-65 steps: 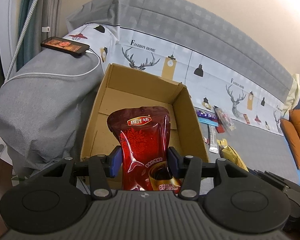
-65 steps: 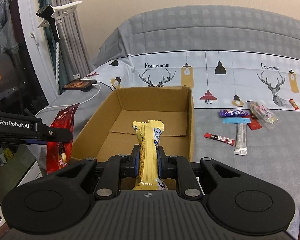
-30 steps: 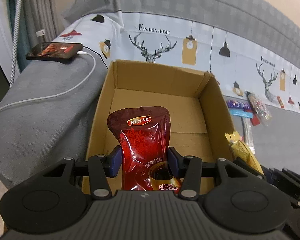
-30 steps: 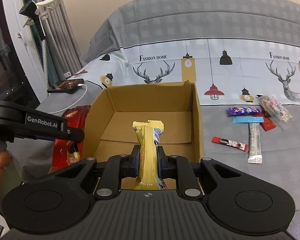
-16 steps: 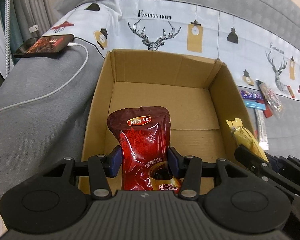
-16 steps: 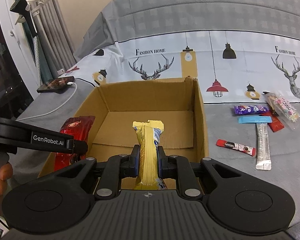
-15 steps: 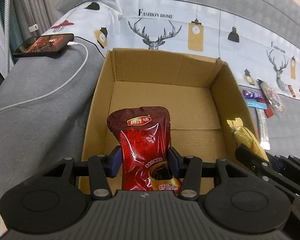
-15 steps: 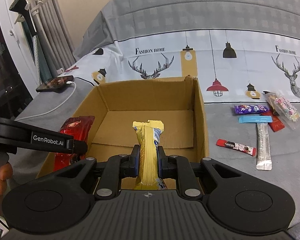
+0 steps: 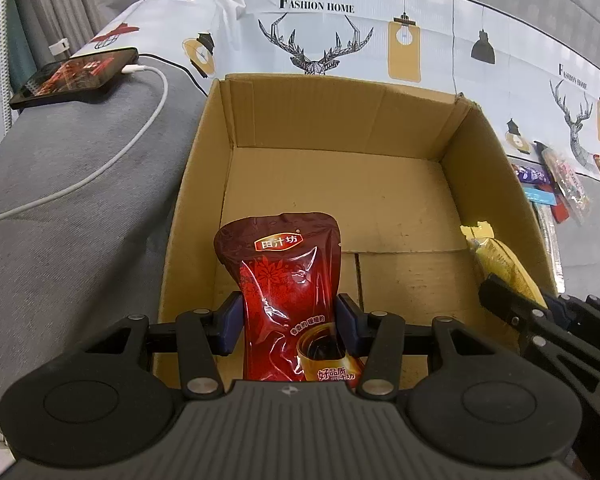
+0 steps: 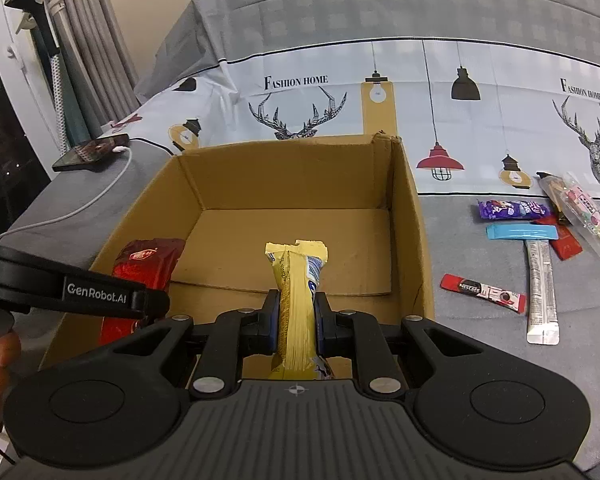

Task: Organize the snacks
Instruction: 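Open both tools to drop the wafer bar and coffee sachet into the box, then lift both tools away from the box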

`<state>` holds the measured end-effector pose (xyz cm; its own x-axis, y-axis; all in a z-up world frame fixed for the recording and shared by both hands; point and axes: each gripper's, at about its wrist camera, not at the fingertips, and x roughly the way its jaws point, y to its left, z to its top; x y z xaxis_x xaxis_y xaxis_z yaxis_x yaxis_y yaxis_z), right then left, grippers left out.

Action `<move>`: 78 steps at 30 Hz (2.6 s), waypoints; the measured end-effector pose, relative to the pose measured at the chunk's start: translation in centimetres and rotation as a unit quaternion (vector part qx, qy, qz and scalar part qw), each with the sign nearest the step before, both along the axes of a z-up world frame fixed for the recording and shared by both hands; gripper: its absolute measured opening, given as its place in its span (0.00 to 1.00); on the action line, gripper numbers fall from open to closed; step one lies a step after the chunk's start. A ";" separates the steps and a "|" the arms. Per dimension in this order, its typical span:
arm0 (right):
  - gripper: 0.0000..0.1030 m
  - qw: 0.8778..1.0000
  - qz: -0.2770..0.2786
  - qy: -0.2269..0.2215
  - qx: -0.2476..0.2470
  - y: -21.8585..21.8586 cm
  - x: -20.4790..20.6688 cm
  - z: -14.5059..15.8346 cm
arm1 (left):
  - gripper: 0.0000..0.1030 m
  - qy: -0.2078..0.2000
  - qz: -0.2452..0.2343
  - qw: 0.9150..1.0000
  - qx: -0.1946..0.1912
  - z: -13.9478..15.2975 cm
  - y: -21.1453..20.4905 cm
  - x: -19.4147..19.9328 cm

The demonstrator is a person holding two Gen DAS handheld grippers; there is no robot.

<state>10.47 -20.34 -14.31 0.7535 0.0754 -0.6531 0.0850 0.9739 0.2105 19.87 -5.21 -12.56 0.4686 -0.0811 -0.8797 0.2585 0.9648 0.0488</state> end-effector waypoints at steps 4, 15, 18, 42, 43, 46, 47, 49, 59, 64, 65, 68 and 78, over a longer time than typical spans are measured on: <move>0.18 1.000 -0.004 0.006 -0.002 -0.3 0.4 -0.4 | 0.54 0.000 0.001 1.000 0.002 -0.4 -0.1 0.4; 0.81 0.999 -0.018 0.009 0.026 -1.0 1.1 0.1 | 1.00 -0.022 0.009 1.000 0.002 0.5 0.8 -0.3; 0.84 1.000 0.000 0.004 0.012 -0.3 0.4 0.8 | 1.00 -0.023 0.006 1.000 0.016 0.6 0.9 -1.4; 0.94 0.998 0.011 -0.058 -0.023 1.8 -13.7 6.6 | 1.00 -0.091 0.012 0.996 0.009 6.9 3.4 -15.7; 0.95 0.998 0.009 -0.060 -0.023 1.8 -14.1 6.6 | 1.00 -0.094 0.014 0.995 0.009 7.0 3.5 -16.0; 0.96 0.998 0.005 -0.063 -0.023 1.8 -15.2 6.7 | 1.00 -0.102 0.018 0.995 0.013 7.2 3.5 -17.2; 0.96 0.998 0.005 -0.064 -0.023 1.8 -15.6 6.8 | 1.00 -0.103 0.017 0.994 0.014 7.3 3.4 -17.6; 0.97 0.997 0.004 -0.068 -0.026 1.8 -16.2 6.9 | 1.00 -0.104 0.014 0.994 0.016 7.4 3.4 -18.3; 0.99 0.995 0.005 -0.091 -0.039 1.7 -19.1 7.7 | 1.00 -0.104 0.007 0.994 0.018 7.7 2.9 -20.1; 0.99 0.995 0.005 -0.094 -0.038 1.7 -19.6 7.8 | 1.00 -0.109 0.002 0.994 0.019 7.8 2.7 -20.6; 0.99 0.995 0.005 -0.094 -0.039 1.7 -19.6 7.8 | 1.00 -0.109 0.002 0.994 0.018 7.8 2.7 -20.6; 0.99 0.995 0.006 -0.095 -0.039 1.8 -19.7 7.8 | 1.00 -0.106 0.002 0.994 0.018 7.8 2.7 -20.6; 0.99 0.995 0.007 -0.090 -0.040 2.0 -19.6 7.6 | 1.00 -0.099 -0.003 0.995 0.017 7.5 2.7 -20.5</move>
